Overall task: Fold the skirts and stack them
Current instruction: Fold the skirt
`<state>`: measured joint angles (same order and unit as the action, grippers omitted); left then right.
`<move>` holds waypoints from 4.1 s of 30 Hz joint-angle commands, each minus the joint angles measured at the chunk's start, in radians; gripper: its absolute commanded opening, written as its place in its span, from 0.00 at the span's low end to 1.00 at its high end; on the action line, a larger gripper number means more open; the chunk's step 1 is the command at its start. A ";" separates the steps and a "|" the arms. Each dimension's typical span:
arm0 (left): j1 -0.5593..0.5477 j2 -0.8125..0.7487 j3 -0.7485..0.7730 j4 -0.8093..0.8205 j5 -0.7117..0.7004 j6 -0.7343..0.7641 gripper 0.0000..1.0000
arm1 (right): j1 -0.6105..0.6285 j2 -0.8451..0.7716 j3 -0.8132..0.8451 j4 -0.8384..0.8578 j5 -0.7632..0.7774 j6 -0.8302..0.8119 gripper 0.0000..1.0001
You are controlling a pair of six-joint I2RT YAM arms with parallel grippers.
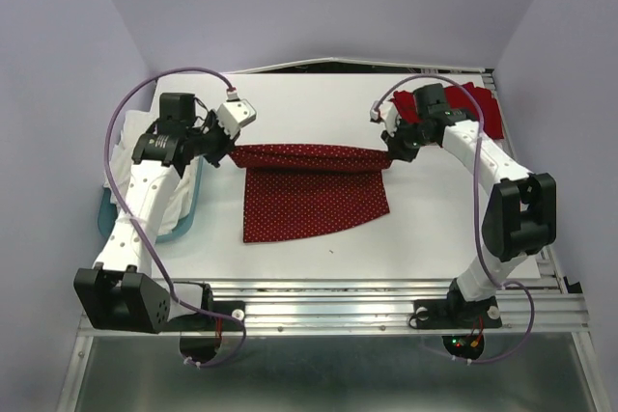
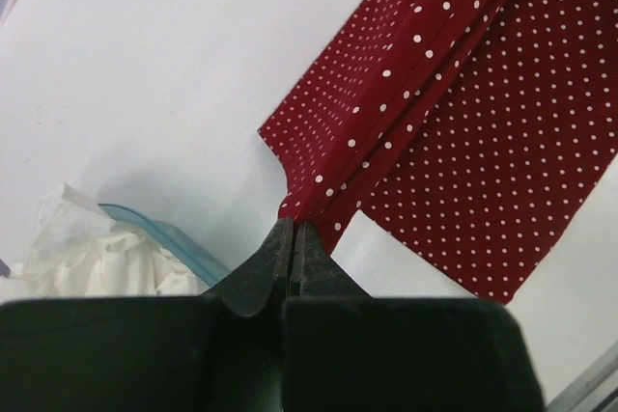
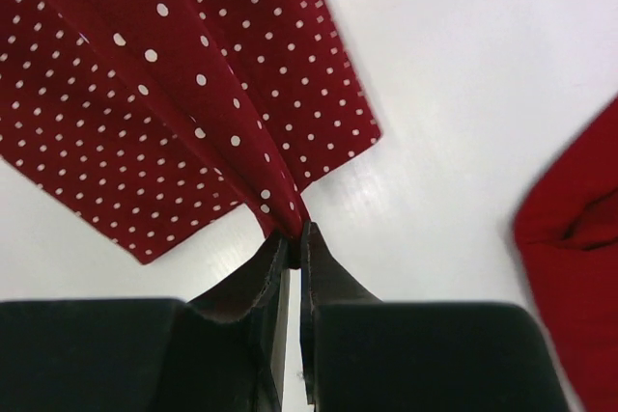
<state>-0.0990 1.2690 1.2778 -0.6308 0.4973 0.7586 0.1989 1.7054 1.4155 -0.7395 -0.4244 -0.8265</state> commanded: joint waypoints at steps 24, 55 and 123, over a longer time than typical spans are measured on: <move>-0.065 -0.143 -0.522 0.115 -0.017 -0.022 0.00 | 0.054 -0.085 -0.302 0.144 0.090 -0.002 0.01; -0.306 -0.045 -0.457 0.112 -0.068 -0.008 0.43 | 0.063 -0.053 -0.176 -0.040 -0.112 0.245 0.50; -0.189 0.760 0.202 0.246 -0.183 -0.466 0.00 | 0.442 0.082 -0.316 0.092 -0.358 0.593 0.37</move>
<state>-0.2943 2.0098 1.4094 -0.3977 0.3382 0.2722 0.5941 1.7939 1.1000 -0.6506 -0.6018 -0.3054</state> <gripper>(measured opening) 0.036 0.372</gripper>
